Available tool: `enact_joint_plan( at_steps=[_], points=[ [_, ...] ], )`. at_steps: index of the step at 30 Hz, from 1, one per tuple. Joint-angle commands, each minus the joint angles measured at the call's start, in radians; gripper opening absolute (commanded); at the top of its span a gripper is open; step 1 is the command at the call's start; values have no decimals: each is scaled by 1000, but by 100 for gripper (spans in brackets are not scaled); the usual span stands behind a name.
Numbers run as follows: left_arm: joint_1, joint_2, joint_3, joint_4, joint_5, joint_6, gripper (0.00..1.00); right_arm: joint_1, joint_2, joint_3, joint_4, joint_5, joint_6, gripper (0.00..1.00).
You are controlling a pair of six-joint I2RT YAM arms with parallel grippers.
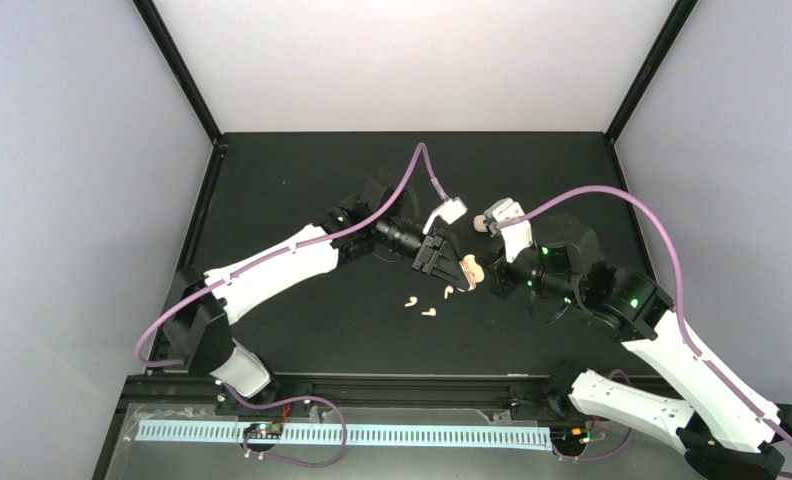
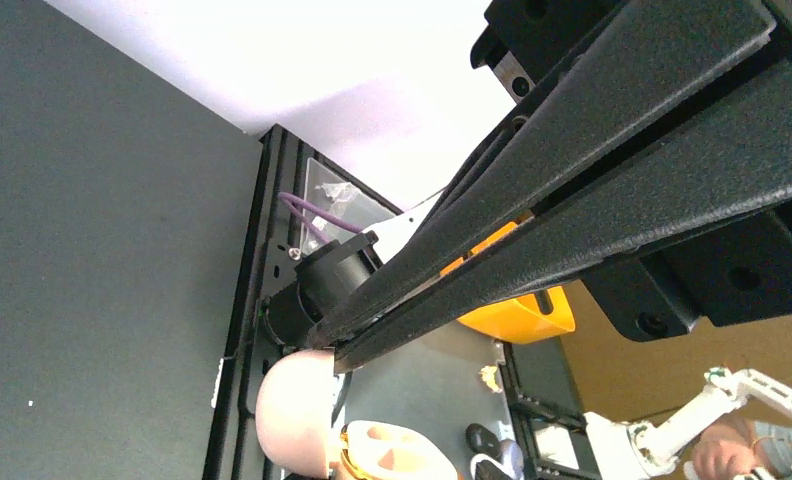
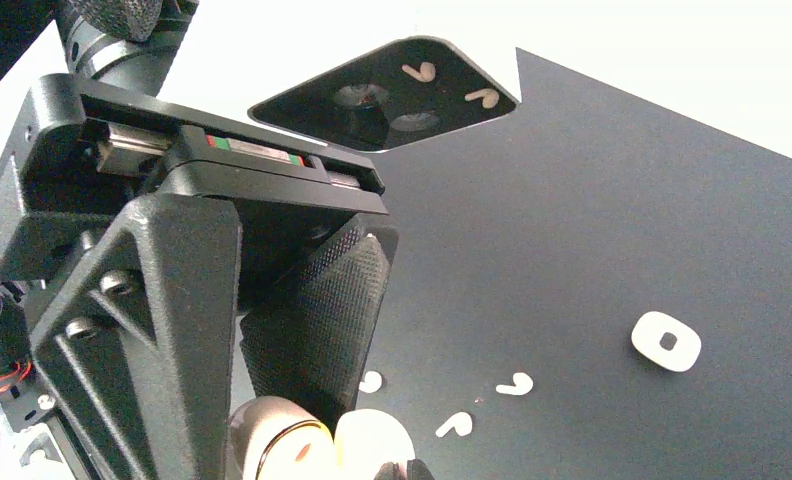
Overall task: Insert the wireless bluetooth earbuds into the charging case
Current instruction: Open the charging case.
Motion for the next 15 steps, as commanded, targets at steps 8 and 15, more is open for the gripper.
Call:
enact_joint_plan(
  at_steps=[8, 15],
  points=[
    [4, 9, 14, 23, 33, -11, 25, 2, -2, -2, 27, -7, -16, 1],
    [4, 9, 5, 48, 49, -15, 7, 2, -5, 1, 31, -19, -16, 1]
  ],
)
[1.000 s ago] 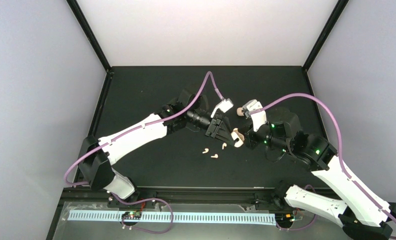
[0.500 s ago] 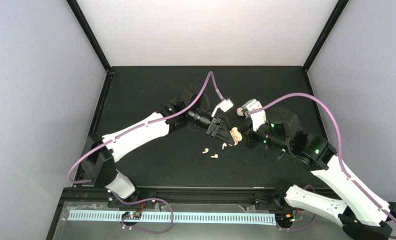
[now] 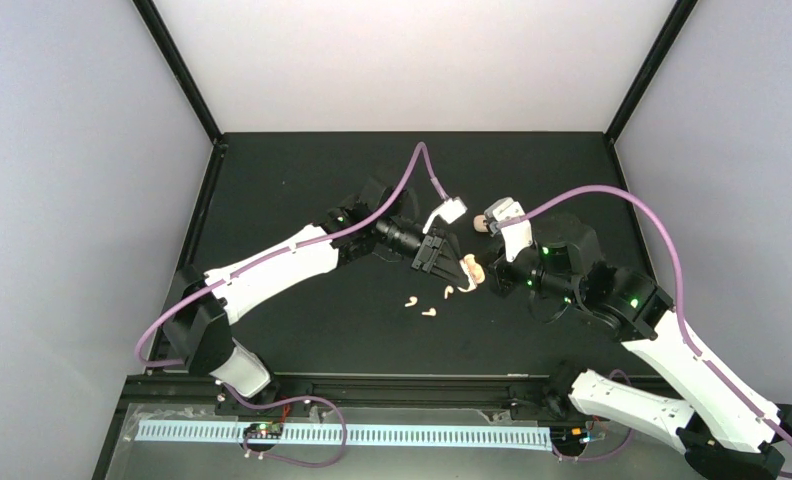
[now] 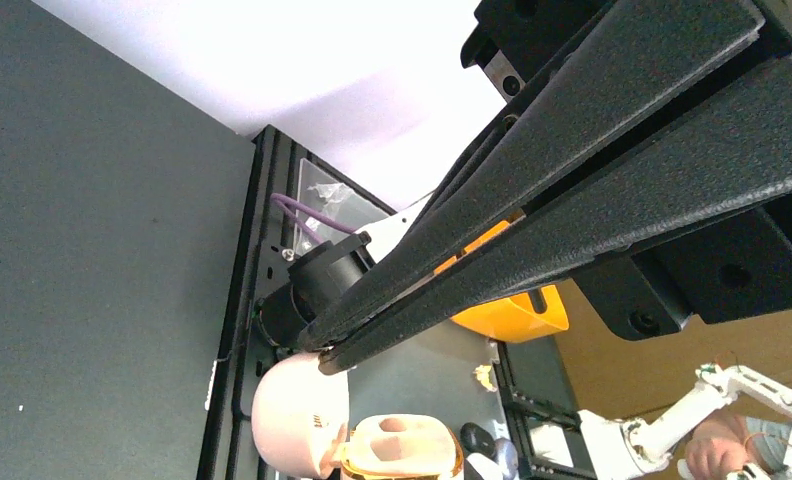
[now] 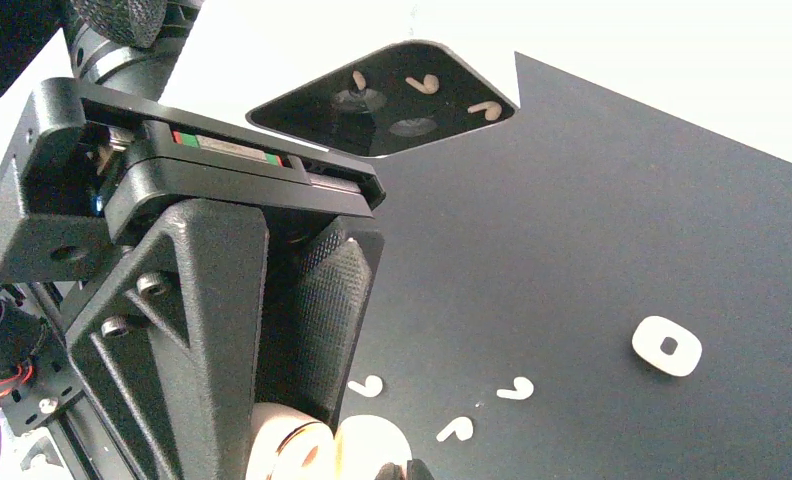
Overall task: Insert the wireless bluetooth earbuds into the charging case
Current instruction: Open the charging case.
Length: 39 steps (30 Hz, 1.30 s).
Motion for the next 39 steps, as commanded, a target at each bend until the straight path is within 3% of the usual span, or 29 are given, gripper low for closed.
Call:
enact_joint_plan(
  at_steps=[1, 4, 5, 9, 14, 19, 26, 34, 39],
  points=[
    [4, 7, 3, 43, 39, -5, 4, 3, -9, 1, 25, -22, -16, 1],
    [4, -6, -12, 64, 45, -2, 2, 3, -17, 4, 31, -39, -11, 1],
    [4, -14, -20, 76, 46, -2, 2, 3, -18, 6, 32, -45, -7, 6],
    [4, -64, -59, 139, 41, -1, 2, 2, -30, 26, 38, -75, 17, 46],
    [5, -160, -134, 214, 5, 28, 2, 2, -49, 66, 45, -99, 56, 67],
    [5, -391, -312, 312, -160, 150, 1, 2, -132, 46, 95, -103, 97, 71],
    [4, -768, -668, 598, -400, 361, 1, 2, -245, -133, 213, -37, 199, 72],
    [2, -1007, -750, 477, -535, 584, 2, 2, -228, -353, 353, -76, 342, 72],
    [4, -1099, -791, 437, -611, 612, 2, 2, -145, -419, 412, -41, 384, 70]
  ],
)
